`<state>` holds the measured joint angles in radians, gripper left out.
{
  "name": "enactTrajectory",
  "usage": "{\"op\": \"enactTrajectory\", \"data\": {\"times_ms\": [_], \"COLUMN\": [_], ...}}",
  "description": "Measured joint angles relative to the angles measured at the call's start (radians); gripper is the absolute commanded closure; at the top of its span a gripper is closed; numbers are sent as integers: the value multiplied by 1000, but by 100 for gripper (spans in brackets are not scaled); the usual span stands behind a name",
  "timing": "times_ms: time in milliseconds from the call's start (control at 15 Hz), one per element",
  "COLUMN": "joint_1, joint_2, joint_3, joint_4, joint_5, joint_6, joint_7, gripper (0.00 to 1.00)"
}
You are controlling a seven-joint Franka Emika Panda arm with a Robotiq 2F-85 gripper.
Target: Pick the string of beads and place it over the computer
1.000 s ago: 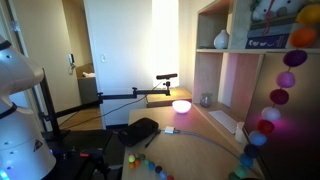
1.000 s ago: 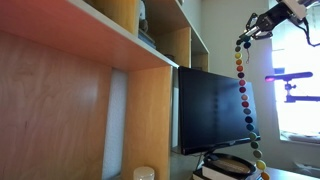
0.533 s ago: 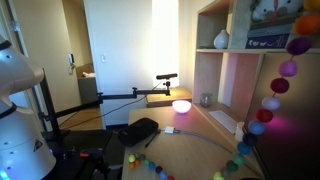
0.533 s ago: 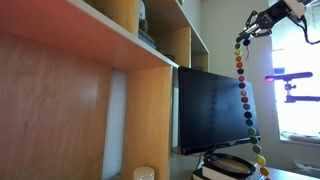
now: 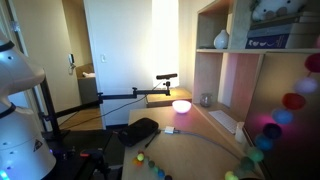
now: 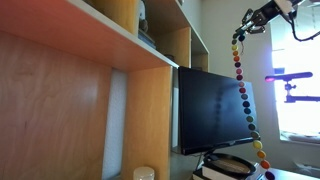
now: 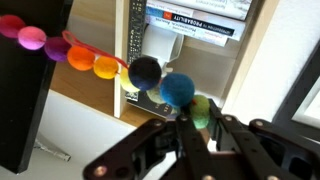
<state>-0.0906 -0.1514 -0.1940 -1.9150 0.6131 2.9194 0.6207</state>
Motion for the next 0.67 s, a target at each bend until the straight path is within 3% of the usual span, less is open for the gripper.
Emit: {"op": "enactTrajectory", "data": {"times_ms": [667], "joint_1": [-68], "joint_2": [199], "joint_3": [-39], "joint_4": [236], "joint_5": [-209], "joint_6": [-50], "joint_7": [372], "gripper": [95]}}
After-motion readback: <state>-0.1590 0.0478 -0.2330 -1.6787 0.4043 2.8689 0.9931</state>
